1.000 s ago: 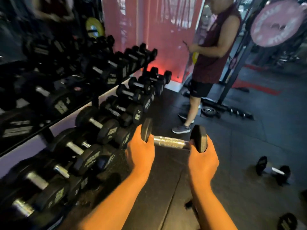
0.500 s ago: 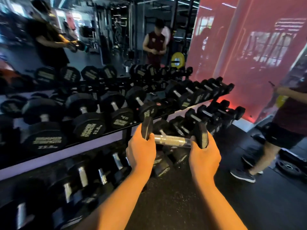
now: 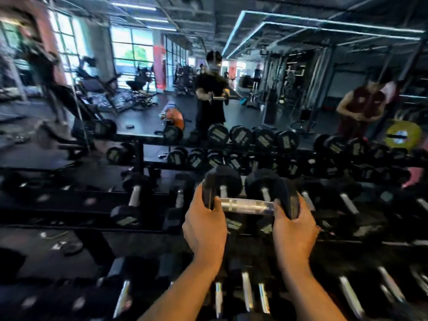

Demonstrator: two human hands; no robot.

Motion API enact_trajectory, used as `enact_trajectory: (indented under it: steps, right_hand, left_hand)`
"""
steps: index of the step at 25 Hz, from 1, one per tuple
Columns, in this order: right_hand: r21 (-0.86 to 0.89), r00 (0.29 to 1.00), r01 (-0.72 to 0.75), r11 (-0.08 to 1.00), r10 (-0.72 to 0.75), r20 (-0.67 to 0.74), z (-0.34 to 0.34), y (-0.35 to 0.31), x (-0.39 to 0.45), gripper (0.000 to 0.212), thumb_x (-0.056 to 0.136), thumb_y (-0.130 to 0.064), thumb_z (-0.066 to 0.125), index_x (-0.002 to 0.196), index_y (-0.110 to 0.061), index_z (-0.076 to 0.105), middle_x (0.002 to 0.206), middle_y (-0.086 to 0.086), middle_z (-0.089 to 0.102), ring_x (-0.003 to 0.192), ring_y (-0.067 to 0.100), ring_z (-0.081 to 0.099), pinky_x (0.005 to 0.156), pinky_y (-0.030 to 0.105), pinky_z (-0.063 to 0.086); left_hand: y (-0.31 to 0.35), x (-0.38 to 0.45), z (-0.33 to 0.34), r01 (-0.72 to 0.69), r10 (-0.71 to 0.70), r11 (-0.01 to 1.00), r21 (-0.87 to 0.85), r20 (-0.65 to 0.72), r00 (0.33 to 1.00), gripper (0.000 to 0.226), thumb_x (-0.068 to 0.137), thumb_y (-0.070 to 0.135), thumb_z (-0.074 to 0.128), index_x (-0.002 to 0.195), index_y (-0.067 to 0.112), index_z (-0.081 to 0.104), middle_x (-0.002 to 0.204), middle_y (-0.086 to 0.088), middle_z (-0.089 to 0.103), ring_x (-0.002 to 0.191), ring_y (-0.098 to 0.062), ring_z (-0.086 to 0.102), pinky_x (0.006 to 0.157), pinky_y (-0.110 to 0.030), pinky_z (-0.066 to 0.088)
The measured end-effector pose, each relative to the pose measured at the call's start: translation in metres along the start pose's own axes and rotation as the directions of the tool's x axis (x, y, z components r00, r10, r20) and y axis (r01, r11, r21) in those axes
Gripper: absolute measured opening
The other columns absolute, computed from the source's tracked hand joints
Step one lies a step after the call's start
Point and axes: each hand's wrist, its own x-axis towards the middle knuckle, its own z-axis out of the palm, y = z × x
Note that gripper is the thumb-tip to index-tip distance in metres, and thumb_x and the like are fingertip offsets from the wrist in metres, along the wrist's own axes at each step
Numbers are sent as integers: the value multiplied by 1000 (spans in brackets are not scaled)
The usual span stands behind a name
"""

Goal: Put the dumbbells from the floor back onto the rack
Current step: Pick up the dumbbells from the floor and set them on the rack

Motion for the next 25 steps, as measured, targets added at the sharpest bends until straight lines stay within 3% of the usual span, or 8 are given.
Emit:
enact_trajectory:
  steps: [5,10,12,15,19,22,25]
  right_hand:
    - [77,982,84,993,-96,164,139,-25,-5,38,93,-25,72,131,-26,67,103,-7,72,102,20,67,86,30,49]
    - [217,927,93,972,-164,338,258,-34,-1,41,93,-23,71,132,-29,65,98,-20,66,101,11,64,88,25,45]
    - [271,888,108,956,-215,406,302,-38,-3,39,92,-22,71,130,-30,66,105,-14,70,104,13,66,91,29,50]
    - [315,817,101,944,-260,515,373,-48,-13,37,92,-22,70,128,-31,67,110,-13,73,105,10,67,98,36,53]
    - [373,724,63,926,-300,621,448,-57,-36,36,91,-21,71,126,-27,70,109,-11,74,103,8,69,98,38,55]
    - [410,638,79,909,-362,679,510,-61,-59,35,90,-18,72,125,-24,71,111,-9,75,104,9,70,97,39,56]
    - [429,526,89,899,-409,746,577,-65,-88,36,90,-17,72,125,-26,70,115,-9,75,108,7,69,99,35,55]
  left_hand:
    - [-26,106,-53,87,-99,994,-64,-214,972,36,99,32,62,133,43,60,102,9,73,97,-20,68,78,-34,45]
    - [-60,186,-77,131,-198,973,-192,-396,897,34,98,27,65,127,46,62,87,22,63,85,-6,58,68,-21,38]
    - [-71,212,-87,119,-218,967,-226,-490,844,40,97,25,66,129,47,61,98,20,68,85,-4,58,69,-15,40]
    - [-87,257,-110,93,-232,964,-248,-623,747,42,96,22,67,131,45,62,108,17,71,93,-6,60,83,-27,43]
    - [-117,302,-142,45,-237,961,-273,-728,643,44,95,16,68,131,41,64,113,12,73,100,-8,66,91,-29,51]
    - [-151,336,-167,-5,-233,957,-291,-779,583,45,95,10,68,134,31,64,116,6,72,99,-10,68,79,-12,51]
    - [-195,376,-197,-9,-239,958,-286,-818,524,41,95,10,68,131,29,63,111,0,73,101,-25,71,91,-41,58]
